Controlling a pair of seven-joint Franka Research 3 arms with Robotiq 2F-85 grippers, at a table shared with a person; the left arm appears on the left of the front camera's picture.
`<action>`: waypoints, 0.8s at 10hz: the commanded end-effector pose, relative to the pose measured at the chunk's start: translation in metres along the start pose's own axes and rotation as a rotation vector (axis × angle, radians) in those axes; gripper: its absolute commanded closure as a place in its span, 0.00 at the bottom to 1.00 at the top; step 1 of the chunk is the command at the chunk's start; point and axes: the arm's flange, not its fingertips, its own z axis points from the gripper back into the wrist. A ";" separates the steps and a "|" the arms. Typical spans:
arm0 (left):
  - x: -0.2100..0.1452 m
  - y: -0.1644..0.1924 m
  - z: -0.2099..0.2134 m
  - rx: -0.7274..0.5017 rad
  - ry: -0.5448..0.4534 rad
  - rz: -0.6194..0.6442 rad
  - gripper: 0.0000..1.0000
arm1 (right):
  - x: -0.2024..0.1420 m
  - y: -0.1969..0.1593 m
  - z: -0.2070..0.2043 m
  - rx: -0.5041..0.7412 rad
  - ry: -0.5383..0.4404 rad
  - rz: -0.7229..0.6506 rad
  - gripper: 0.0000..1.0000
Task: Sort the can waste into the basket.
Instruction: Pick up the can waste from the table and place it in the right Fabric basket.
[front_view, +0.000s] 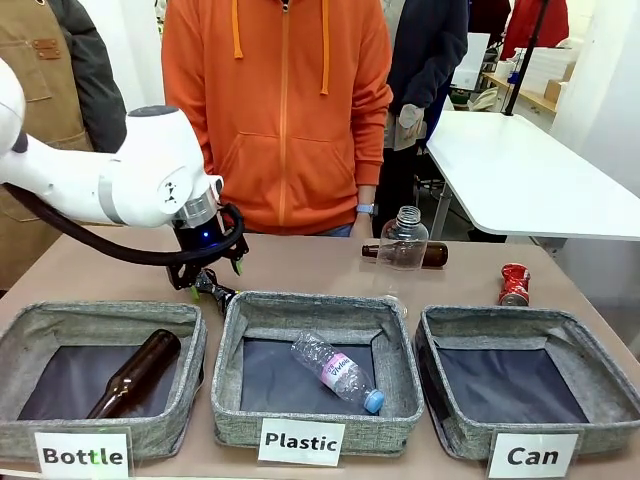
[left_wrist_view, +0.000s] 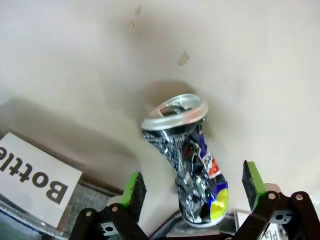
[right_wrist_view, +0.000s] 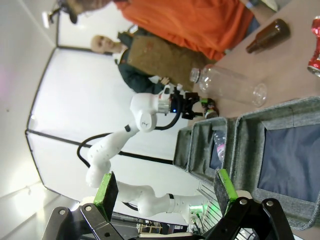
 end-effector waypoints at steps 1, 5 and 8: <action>0.002 -0.008 -0.012 0.029 -0.034 0.053 0.00 | 0.002 0.001 0.001 0.010 -0.001 0.028 0.00; 0.004 -0.005 -0.035 0.030 -0.056 0.073 0.00 | 0.002 0.001 0.001 0.010 -0.001 0.028 0.00; 0.004 -0.004 -0.037 0.046 -0.067 0.071 0.58 | 0.002 0.001 0.001 0.010 -0.001 0.028 0.00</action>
